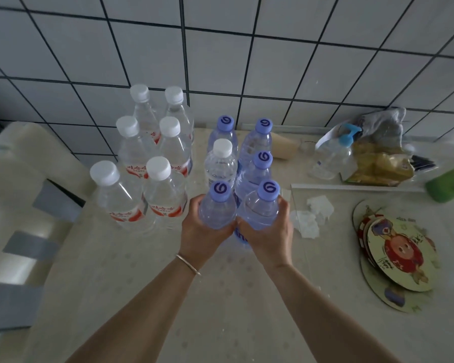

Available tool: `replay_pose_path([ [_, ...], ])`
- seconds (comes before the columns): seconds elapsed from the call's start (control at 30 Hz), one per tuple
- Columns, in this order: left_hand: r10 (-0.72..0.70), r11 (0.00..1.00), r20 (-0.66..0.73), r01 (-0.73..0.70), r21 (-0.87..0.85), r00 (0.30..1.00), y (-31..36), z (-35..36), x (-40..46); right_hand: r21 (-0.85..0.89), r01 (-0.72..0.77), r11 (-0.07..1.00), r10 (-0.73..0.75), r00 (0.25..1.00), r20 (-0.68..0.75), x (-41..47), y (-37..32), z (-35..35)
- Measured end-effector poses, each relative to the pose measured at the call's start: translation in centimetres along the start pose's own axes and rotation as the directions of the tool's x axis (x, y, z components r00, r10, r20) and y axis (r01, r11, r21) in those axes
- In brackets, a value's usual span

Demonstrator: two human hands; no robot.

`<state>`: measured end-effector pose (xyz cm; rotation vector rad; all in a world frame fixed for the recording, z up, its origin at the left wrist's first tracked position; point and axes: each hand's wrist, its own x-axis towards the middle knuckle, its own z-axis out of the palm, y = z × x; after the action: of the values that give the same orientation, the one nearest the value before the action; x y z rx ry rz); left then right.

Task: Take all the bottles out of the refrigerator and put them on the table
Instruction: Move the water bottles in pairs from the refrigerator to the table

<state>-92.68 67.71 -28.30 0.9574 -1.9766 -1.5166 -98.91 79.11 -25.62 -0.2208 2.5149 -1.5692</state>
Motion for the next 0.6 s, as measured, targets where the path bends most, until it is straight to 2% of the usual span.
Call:
replay_pose_path([
  [0.13, -0.049, 0.999, 0.063, 0.049, 0.003, 0.997, 0.0, -0.4, 0.2, 0.014, -0.043, 0.999, 0.042, 0.999, 0.007, 0.0, 0.6, 0.0],
  [0.3, -0.081, 0.996, 0.099, 0.076, 0.050, 0.992, 0.1, -1.0, 0.0, -0.037, -0.004, 0.999, 0.006, 0.999, 0.051, -0.7, 0.7, -0.3],
  [0.43, -0.119, 0.993, 0.138, 0.117, 0.021, 0.983, 0.5, -1.3, -0.6, -0.050, -0.024, 0.998, 0.028, 0.996, 0.082, -0.9, 0.8, -0.5],
  [0.6, -0.085, 0.996, 0.154, 0.077, 0.054, 0.984, 1.5, -3.2, -3.0, -0.121, -0.004, 0.993, 0.014, 0.997, 0.082, -2.9, 0.6, -1.8],
])
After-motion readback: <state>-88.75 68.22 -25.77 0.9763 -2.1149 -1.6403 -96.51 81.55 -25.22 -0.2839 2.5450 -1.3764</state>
